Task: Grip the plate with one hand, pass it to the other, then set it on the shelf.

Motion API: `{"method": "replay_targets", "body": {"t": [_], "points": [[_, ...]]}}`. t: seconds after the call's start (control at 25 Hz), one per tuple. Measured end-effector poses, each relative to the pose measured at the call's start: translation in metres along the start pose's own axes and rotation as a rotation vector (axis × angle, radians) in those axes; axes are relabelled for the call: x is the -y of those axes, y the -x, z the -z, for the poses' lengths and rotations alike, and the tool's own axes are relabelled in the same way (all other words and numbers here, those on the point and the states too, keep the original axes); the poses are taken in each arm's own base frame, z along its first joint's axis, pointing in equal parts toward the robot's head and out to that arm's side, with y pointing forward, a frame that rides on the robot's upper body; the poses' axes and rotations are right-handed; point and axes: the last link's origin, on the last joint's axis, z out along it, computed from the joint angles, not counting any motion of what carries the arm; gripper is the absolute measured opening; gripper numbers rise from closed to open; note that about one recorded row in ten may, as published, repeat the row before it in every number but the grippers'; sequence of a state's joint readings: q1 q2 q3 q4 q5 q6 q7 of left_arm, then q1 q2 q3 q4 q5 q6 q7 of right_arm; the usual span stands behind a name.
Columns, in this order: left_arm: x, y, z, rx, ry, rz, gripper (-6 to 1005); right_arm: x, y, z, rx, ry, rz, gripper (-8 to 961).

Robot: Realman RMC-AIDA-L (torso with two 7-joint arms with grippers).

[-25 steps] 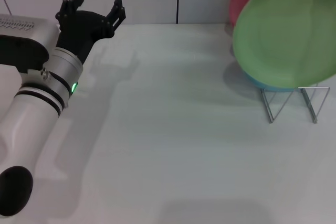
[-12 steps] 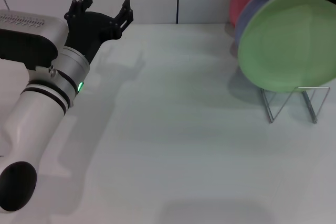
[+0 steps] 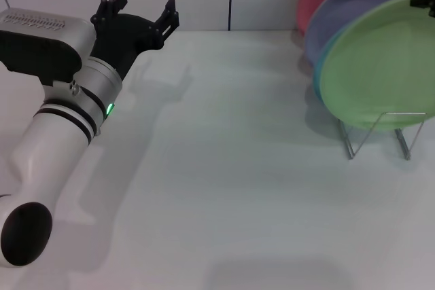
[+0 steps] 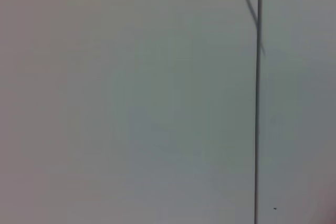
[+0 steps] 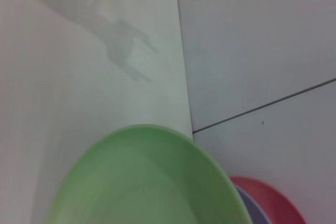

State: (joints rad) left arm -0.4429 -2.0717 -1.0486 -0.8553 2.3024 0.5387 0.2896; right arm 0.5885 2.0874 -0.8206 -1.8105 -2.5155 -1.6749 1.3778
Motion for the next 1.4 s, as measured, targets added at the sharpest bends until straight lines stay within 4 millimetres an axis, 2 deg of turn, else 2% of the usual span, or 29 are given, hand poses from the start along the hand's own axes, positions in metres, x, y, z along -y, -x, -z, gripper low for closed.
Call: {"method": "replay_targets", "body": {"t": [0.56,0.84,1.0,1.32,1.4], "points": [[0.000,0.001,-0.004,0.006,0.003,0.012,866,-0.017,-0.015,-0.007,-0.059,0.060,-0.042,110],[0.003,0.004,-0.003,0.016,-0.001,0.007,866,-0.029,-0.017,-0.016,-0.081,0.121,-0.102,240],[0.004,0.006,-0.003,0.021,-0.005,0.006,866,-0.032,-0.012,-0.015,-0.080,0.155,-0.181,315],[0.005,0.008,-0.003,0.028,-0.005,-0.002,866,-0.021,0.004,0.000,-0.047,0.102,-0.213,637],[0.006,0.008,-0.004,0.031,-0.004,-0.005,866,-0.017,0.011,0.004,-0.028,0.080,-0.216,646]]}}
